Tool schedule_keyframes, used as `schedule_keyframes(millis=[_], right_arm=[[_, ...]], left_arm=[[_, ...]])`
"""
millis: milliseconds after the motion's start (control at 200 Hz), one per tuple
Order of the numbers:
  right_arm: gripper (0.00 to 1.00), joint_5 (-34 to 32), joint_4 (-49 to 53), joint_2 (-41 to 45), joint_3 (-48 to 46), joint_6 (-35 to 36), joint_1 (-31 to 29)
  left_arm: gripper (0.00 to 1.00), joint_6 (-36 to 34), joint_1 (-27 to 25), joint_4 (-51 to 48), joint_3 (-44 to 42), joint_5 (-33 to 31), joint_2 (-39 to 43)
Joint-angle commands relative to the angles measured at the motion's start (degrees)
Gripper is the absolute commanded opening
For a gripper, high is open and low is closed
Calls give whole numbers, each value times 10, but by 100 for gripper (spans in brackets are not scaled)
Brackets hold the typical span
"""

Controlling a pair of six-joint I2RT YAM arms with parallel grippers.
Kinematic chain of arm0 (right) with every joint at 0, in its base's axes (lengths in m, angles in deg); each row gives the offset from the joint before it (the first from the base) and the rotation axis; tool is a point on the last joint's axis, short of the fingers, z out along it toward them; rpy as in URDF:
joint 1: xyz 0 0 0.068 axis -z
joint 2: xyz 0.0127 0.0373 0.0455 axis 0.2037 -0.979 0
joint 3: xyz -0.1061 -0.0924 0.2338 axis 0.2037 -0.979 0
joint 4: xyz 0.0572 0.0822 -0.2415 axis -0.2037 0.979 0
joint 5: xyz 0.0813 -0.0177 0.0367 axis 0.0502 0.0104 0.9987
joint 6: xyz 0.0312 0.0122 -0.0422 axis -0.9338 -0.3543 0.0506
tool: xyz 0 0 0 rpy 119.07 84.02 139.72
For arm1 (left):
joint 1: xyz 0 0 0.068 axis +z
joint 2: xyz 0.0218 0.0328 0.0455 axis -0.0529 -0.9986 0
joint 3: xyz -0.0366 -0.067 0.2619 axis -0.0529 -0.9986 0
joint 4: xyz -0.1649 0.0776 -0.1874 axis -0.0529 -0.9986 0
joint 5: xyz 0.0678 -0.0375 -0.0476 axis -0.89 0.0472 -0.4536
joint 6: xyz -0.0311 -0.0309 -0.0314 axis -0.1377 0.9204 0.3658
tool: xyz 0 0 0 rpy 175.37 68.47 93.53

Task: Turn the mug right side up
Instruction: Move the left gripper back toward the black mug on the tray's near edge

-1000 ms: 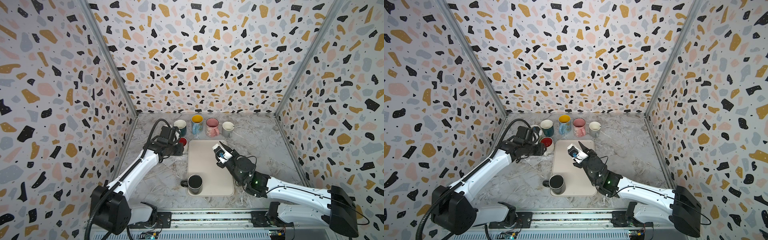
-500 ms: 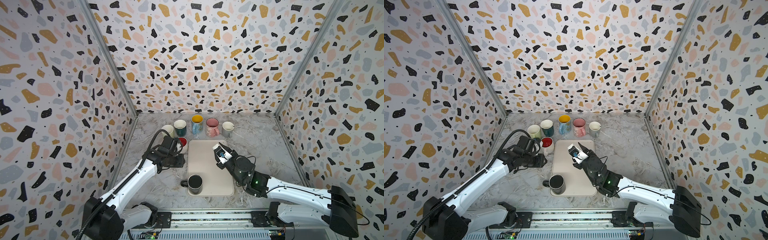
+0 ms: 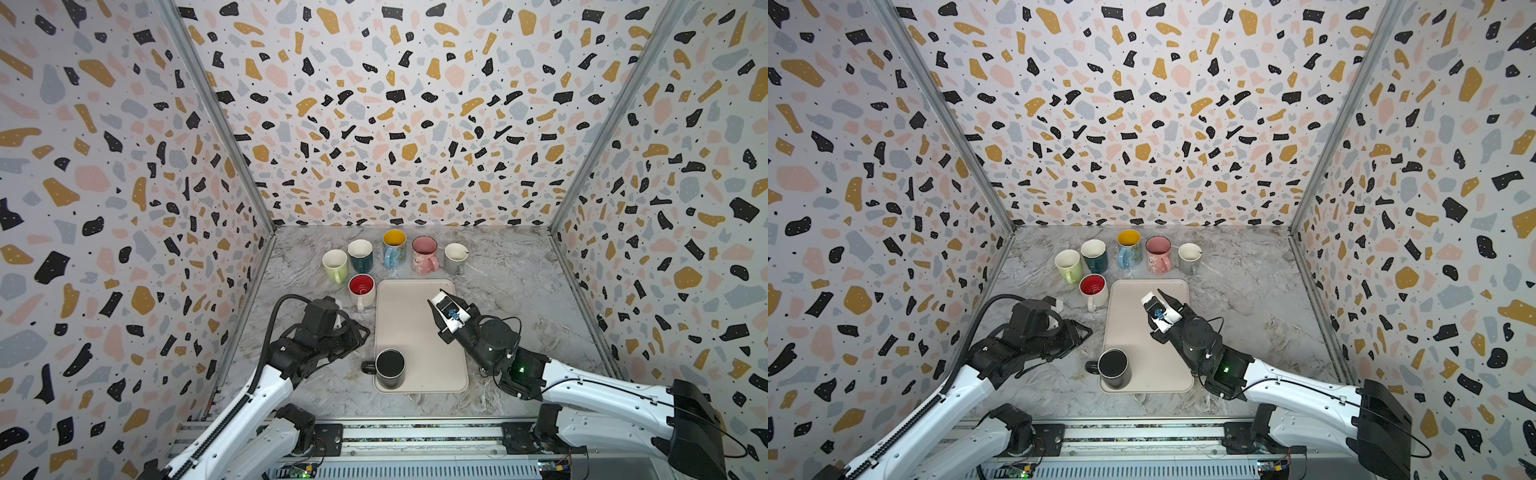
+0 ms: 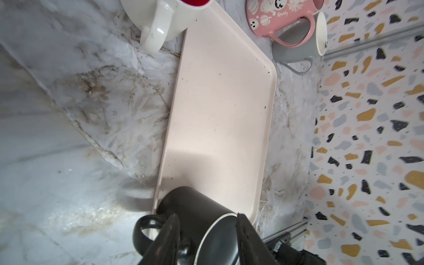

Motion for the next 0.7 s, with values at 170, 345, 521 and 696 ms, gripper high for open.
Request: schedule_keyframes(millis=[170, 345, 521, 696], right_arm=[[41, 24, -44, 28, -22, -20, -8], [41, 32, -53, 41, -36, -25, -15], [42, 35, -53, 56, -47, -25, -16], [42, 36, -51, 63, -50, -26, -15]], left_arm=[[45, 161, -4, 50, -65, 53, 61], [45, 205, -23, 43, -69, 51, 77], [46, 255, -63, 43, -82, 38, 94], [46, 296, -120, 35, -101, 20, 97]])
